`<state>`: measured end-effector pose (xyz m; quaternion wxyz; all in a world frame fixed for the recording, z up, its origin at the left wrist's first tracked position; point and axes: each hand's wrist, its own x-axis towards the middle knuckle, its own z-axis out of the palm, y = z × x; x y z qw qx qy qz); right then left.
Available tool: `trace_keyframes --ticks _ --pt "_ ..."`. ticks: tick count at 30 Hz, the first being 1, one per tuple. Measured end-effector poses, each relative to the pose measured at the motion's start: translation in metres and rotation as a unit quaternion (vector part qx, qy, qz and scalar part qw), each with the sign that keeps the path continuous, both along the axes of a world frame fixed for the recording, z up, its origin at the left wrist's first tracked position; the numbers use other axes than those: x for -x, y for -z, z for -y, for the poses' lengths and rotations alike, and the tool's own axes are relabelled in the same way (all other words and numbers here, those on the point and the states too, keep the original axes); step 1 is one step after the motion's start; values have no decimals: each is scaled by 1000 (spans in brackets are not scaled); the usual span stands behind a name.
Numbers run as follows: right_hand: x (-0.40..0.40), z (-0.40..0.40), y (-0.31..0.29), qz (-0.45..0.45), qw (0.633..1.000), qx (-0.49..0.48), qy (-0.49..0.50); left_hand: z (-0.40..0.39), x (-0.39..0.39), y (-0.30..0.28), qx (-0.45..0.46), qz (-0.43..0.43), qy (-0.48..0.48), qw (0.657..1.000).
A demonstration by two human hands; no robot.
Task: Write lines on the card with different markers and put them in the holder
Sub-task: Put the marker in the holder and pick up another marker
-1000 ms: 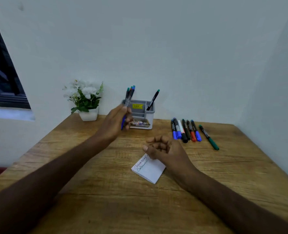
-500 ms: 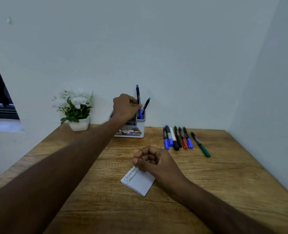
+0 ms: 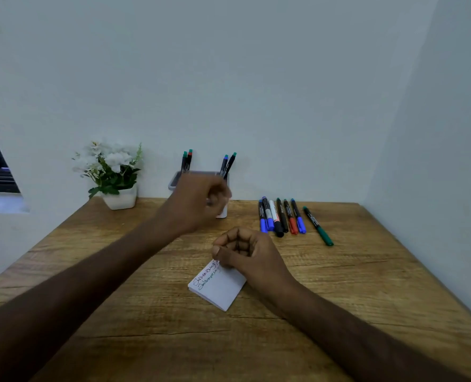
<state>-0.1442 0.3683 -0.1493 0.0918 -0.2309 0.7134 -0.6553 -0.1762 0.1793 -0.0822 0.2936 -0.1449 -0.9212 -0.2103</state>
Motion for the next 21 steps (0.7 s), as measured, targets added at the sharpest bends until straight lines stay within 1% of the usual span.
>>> trace_keyframes --ticks 2,3,4,5,7,9,10,12,14,16,18,21 --pt "4 -4 -3 -42 998 -4 53 -4 -43 15 72 79 -1 994" --pt "9 -8 -6 -81 992 -31 92 -4 -61 23 94 110 -7 989" --pt "15 -13 -9 -127 980 -82 127 -3 -77 30 107 135 -10 985" --pt "22 -20 -12 -173 962 -154 148 -3 -90 34 118 156 -10 981" --pt "35 -34 -12 -247 907 -307 151 -5 -103 37 148 176 5 973" --pt "44 -44 -8 -279 857 -408 145 -5 -103 36 171 176 26 969" --pt "46 -46 -7 -280 845 -432 144 -4 -101 38 181 173 31 968" --pt "45 -47 -10 -282 838 -441 152 -2 -96 42 191 166 39 967" --pt "42 -47 -17 -292 826 -452 171 0 -93 48 155 178 52 970" --pt "38 -45 -23 -310 797 -479 197 4 -92 52 92 188 63 976" --pt "36 -45 -23 -305 771 -519 209 4 -92 55 65 178 70 979" --pt "34 -44 -21 -298 767 -535 192 2 -91 56 46 153 91 983"
